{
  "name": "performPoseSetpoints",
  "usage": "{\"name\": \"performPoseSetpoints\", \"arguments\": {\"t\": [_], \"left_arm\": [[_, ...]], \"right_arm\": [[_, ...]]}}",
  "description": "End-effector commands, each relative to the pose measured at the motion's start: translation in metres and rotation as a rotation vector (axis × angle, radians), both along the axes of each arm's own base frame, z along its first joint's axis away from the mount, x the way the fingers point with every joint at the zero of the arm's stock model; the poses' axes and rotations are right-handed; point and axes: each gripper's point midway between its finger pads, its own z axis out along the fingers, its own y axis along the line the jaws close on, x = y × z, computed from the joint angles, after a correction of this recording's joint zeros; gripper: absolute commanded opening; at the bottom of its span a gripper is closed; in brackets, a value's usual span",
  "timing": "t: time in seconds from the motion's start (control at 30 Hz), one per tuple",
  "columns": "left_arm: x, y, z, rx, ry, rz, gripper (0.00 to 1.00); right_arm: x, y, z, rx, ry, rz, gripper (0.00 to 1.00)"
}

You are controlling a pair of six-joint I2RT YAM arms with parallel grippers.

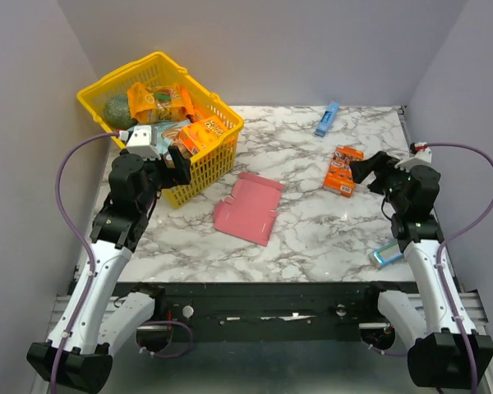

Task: Fold the paper box

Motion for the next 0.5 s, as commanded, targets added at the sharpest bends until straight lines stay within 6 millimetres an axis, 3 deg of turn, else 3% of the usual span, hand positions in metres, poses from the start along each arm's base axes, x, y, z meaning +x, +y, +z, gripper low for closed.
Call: {"name": "performPoseSetpoints", "arguments": {"t": [0.0,0.17,0.2,0.47], "left_arm": [[0.009,-0.006,0.033,-0.007,-0.07,-0.026,0.99],[0.014,-0.015,0.03,-0.012,-0.068,-0.08,0.99],[0.013,-0.016,0.018,-0.009,-0.051,-0.088,0.99],[0.013,-0.02,-0.01,-0.009,-0.019,-0.112,0.99]], "right_arm": [[-0.01,0.015,0.019,0.006,0.03,0.078,1.0],[-0.027,0.053,0.002,0.021,0.147,0.161,1.0],[-0.029,0.062,-0.006,0.014,0.176,0.175,1.0],[-0.047,0.148,-0.087,0.013,0.454,0.326,0.95]]}}
